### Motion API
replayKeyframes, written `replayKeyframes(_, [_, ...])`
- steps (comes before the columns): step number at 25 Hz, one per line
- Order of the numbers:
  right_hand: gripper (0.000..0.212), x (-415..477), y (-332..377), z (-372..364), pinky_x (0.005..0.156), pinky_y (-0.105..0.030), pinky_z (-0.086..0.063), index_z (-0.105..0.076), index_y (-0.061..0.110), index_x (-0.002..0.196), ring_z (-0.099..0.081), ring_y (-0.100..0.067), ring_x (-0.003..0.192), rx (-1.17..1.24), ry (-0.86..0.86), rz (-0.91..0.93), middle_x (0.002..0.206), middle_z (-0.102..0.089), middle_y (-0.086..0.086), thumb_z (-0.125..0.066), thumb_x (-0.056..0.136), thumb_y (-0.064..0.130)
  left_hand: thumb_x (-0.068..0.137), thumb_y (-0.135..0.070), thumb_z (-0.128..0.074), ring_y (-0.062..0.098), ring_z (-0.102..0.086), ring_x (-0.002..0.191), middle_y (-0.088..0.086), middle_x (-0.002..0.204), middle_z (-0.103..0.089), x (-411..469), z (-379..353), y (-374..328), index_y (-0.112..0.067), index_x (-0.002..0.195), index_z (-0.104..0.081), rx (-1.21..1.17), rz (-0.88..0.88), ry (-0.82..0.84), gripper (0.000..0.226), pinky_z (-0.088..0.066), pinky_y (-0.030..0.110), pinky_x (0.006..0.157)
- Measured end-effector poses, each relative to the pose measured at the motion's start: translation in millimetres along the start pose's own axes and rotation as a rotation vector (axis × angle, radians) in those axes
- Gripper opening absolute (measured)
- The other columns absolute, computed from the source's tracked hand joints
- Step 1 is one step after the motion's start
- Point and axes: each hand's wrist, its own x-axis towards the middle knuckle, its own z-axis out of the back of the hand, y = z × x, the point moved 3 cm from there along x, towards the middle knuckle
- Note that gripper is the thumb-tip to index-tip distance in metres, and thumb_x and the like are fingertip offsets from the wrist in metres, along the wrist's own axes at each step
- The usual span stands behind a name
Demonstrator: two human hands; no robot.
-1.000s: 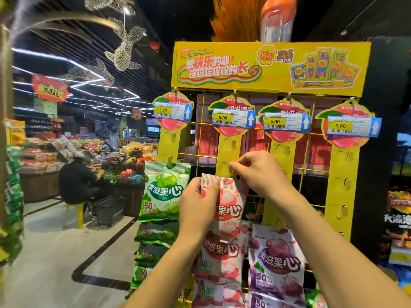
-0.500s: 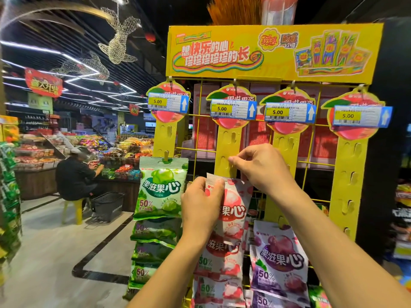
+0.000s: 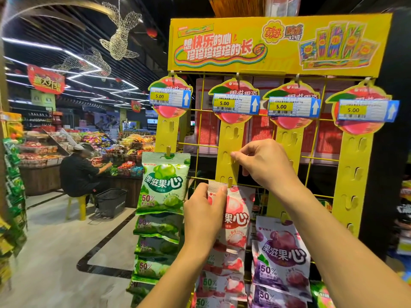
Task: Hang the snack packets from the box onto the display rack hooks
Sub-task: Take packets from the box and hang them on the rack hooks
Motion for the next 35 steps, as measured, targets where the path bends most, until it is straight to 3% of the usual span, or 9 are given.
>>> replayKeyframes(2, [0.028,-0.3,0.6,-0.4,0.057,-0.024,-0.046,-0.078,0.016,0.083,-0.063,-0.005,0.057,-0.007,-0.007,0.0,0.058,-0.067,0.007,-0.068,0.094,0.039,0.098,-0.043,-0.066,0.016,-0.062,0.066,-0.002,0.07,-0.068,-4.0,1.9,-2.0,-0.018,0.087,-0.06,0.016,-0.017,0.023,0.028,-0.053,0.046,0.064])
replayKeyframes(4, [0.028,-1.2,1.3,-0.6,0.057,-0.023,-0.046,-0.079,0.016,0.083,-0.064,-0.006,0.059,-0.014,-0.013,-0.002,0.059,-0.067,0.007,-0.068,0.094,0.039,0.098,-0.039,-0.068,0.013,-0.066,0.083,-0.007,0.091,-0.071,-7.3,3.9,-4.6,-0.022,0.105,-0.059,0.045,-0.038,0.037,0.02,-0.056,0.043,0.076])
replayKeyframes(7, [0.025,-2.7,1.5,-0.2,0.054,-0.021,-0.041,-0.078,0.018,0.081,-0.063,-0.003,0.058,0.004,-0.014,-0.018,0.059,-0.066,0.009,-0.069,0.094,0.038,0.098,-0.032,-0.069,0.017,-0.055,0.119,-0.002,0.128,-0.055,-10.6,7.7,-6.5,-0.017,0.136,-0.049,0.133,-0.087,0.062,0.046,-0.048,0.031,0.098])
replayKeyframes(10, [0.023,-7.1,3.2,0.6,0.056,-0.021,-0.043,-0.075,0.021,0.079,-0.063,-0.003,0.062,-0.005,-0.026,-0.022,0.063,-0.067,0.011,-0.069,0.093,0.038,0.098,-0.03,-0.069,0.018,-0.049,0.128,0.0,0.136,-0.045,-13.1,12.4,-8.2,-0.014,0.148,-0.041,0.218,-0.165,0.089,0.059,-0.043,0.028,0.103])
replayKeyframes(16, [0.02,-21.5,8.8,0.1,0.07,-0.035,-0.057,-0.074,0.022,0.089,-0.068,-0.015,0.076,-0.061,-0.044,-0.038,0.077,-0.071,0.007,-0.07,0.091,0.042,0.1,-0.029,-0.064,0.025,-0.038,0.144,0.008,0.151,-0.038,-21.3,23.0,-9.8,-0.009,0.152,-0.039,0.289,-0.28,0.118,0.061,-0.039,0.039,0.118])
replayKeyframes(19, [0.02,-37.6,8.4,2.3,0.075,-0.037,-0.056,-0.072,0.022,0.093,-0.067,-0.018,0.081,-0.108,-0.056,-0.092,0.08,-0.07,0.007,-0.071,0.09,0.041,0.1,-0.035,-0.061,0.028,-0.034,0.148,0.009,0.16,-0.035,-34.9,29.0,-6.7,-0.012,0.151,-0.042,0.361,-0.327,0.15,0.059,-0.037,0.043,0.118])
replayKeyframes(23, [0.033,-78.3,0.3,0.5,0.082,-0.035,-0.054,-0.07,0.019,0.113,-0.066,-0.019,0.091,-0.27,-0.033,-0.183,0.094,-0.072,0.004,-0.069,0.091,0.044,0.094,-0.039,-0.064,0.035,-0.043,0.144,0.013,0.155,-0.047,-63.2,29.0,4.7,-0.011,0.145,-0.051,0.488,-0.448,0.192,0.06,-0.042,0.05,0.116])
replayKeyframes(30, [0.048,-166.4,-47.2,36.4,0.089,-0.041,-0.053,-0.061,0.019,0.132,-0.062,-0.027,0.114,-0.574,0.049,-0.259,0.121,-0.07,-0.004,-0.06,0.094,0.048,0.091,-0.046,-0.061,0.044,-0.038,0.149,0.017,0.152,-0.053,-111.2,4.0,-5.7,-0.01,0.14,-0.059,0.635,-0.496,0.289,0.061,-0.031,0.066,0.12])
replayKeyframes(35, [0.055,-229.1,-92.3,91.0,0.096,-0.042,-0.048,-0.051,0.021,0.142,-0.055,-0.029,0.12,-0.693,0.129,-0.344,0.13,-0.064,-0.003,-0.056,0.096,0.051,0.087,-0.046,-0.064,0.041,-0.057,0.134,0.016,0.14,-0.064,-161.8,-35.7,-32.1,-0.007,0.135,-0.064,0.65,-0.553,0.401,0.062,-0.045,0.063,0.111])
